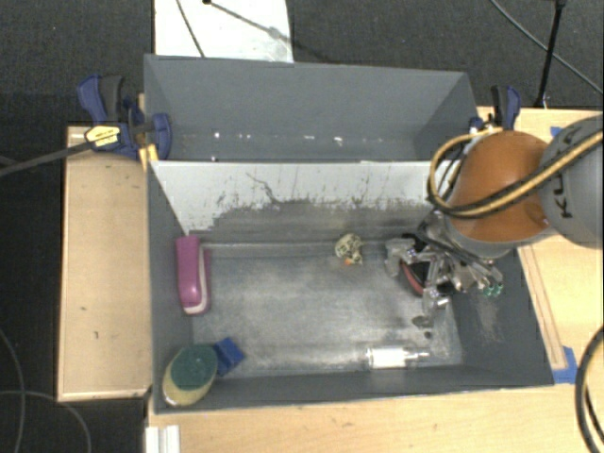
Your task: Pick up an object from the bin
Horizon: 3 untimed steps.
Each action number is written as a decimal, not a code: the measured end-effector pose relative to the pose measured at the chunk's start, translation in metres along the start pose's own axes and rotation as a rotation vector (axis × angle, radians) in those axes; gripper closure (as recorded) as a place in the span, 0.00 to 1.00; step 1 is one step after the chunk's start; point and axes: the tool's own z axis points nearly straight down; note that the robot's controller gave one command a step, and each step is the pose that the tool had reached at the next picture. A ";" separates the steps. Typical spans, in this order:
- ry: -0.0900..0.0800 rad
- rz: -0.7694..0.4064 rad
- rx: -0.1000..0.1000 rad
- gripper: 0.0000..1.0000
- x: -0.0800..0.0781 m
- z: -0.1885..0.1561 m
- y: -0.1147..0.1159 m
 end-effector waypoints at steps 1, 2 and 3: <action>-0.006 -0.395 -0.006 0.00 0.012 0.000 -0.067; 0.000 -0.307 -0.021 0.00 -0.007 0.018 -0.068; -0.001 -0.299 -0.006 1.00 -0.005 0.018 -0.076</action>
Offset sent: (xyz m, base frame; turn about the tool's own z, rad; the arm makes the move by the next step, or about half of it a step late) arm 0.0076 -0.0717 -0.0016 -0.3961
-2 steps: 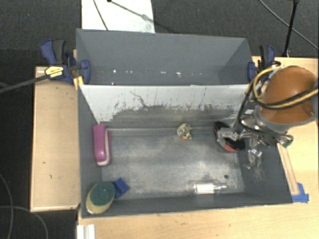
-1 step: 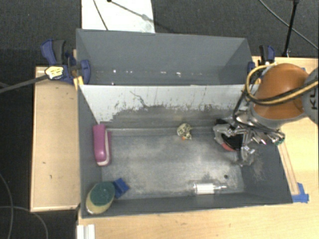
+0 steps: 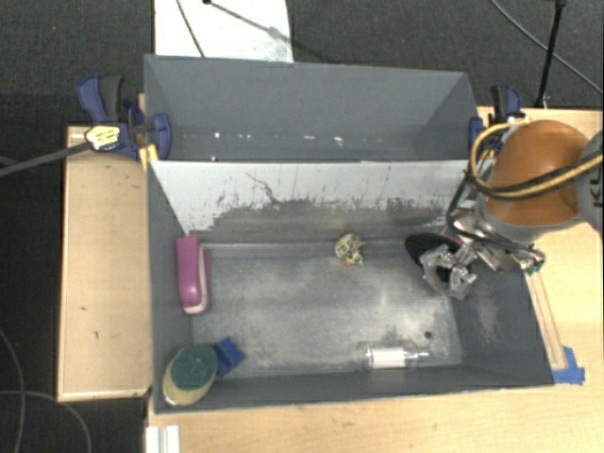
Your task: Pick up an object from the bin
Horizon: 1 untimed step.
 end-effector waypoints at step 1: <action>0.003 0.003 0.003 0.00 0.002 0.000 -0.002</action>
Offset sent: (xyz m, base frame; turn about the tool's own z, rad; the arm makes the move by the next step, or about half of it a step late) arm 0.0000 0.0000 0.0000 0.0000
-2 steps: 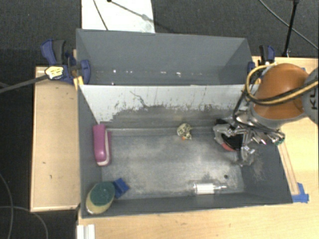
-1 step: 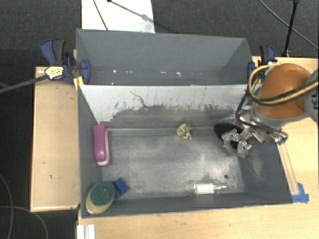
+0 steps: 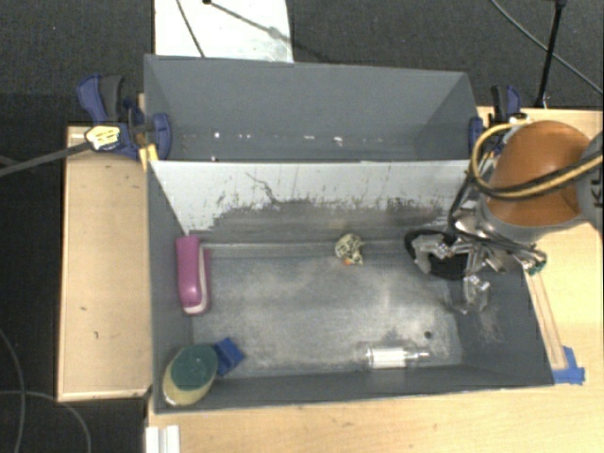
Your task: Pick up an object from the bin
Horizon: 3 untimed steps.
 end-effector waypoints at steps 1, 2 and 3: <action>-0.004 0.001 0.005 0.00 -0.009 -0.030 -0.011; -0.012 0.152 0.003 0.00 -0.003 -0.001 -0.013; -0.012 0.152 0.003 1.00 -0.003 -0.003 -0.013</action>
Offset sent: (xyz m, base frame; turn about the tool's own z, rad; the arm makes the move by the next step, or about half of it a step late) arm 0.0120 -0.0048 0.0275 -0.0015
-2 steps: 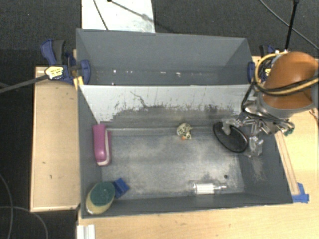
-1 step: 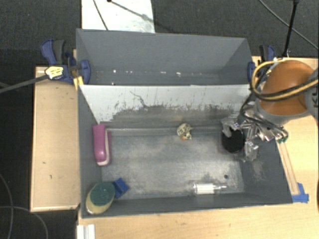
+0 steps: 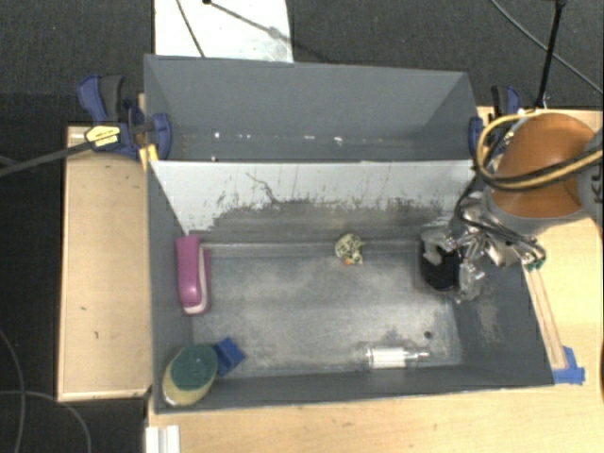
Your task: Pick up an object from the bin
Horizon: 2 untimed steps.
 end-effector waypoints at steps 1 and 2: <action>0.003 0.001 0.000 0.00 0.001 0.002 -0.001; 0.001 0.001 -0.001 1.00 0.000 0.001 0.000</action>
Offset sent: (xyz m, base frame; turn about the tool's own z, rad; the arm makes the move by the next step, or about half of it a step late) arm 0.0000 0.0000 0.0000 0.0000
